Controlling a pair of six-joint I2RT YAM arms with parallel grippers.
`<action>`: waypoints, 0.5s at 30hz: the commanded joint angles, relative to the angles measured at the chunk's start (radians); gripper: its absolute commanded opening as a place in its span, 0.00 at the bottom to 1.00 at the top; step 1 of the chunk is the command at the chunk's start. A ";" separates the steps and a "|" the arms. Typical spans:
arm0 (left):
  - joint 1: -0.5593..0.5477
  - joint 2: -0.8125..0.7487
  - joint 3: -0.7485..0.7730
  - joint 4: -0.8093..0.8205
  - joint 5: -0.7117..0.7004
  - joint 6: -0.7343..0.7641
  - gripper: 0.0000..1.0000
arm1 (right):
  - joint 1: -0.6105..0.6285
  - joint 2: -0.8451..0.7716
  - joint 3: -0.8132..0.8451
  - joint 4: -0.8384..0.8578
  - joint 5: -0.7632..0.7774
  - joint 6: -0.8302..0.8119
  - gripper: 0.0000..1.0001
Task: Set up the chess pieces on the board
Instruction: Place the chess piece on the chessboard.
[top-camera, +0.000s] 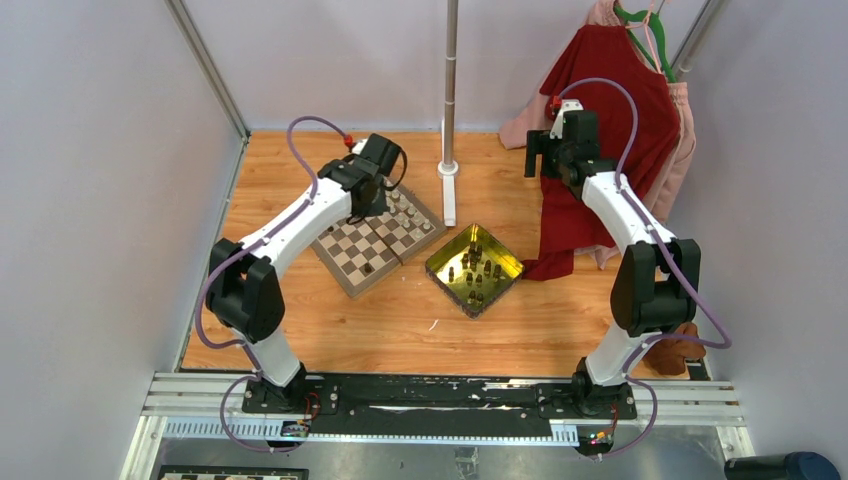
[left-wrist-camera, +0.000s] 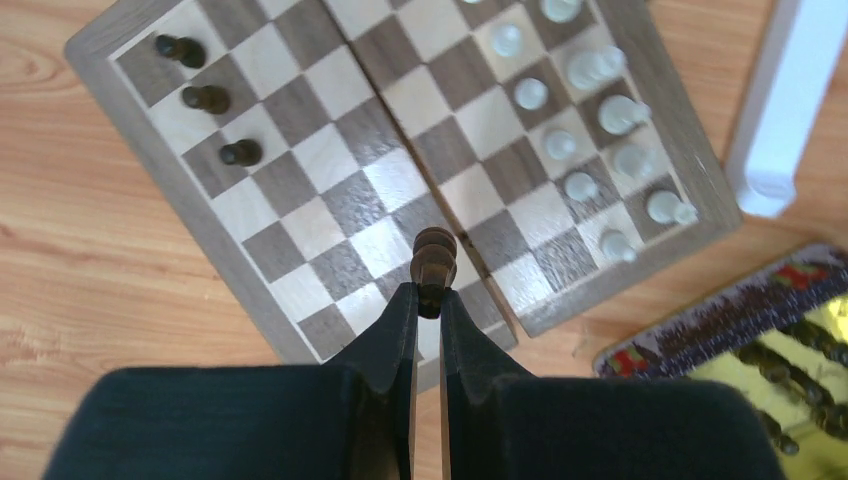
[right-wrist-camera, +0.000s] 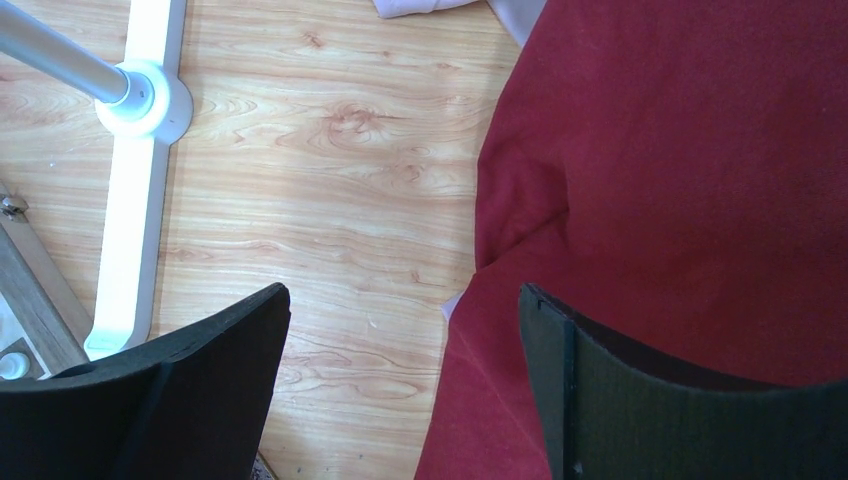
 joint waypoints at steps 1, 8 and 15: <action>0.085 -0.042 -0.045 -0.016 -0.011 -0.091 0.00 | 0.011 -0.035 -0.006 -0.011 -0.012 0.011 0.88; 0.232 -0.078 -0.125 0.030 0.007 -0.162 0.00 | 0.022 -0.031 -0.005 -0.015 -0.013 0.011 0.88; 0.351 -0.084 -0.160 0.067 0.035 -0.201 0.00 | 0.032 -0.026 -0.005 -0.020 -0.013 0.009 0.88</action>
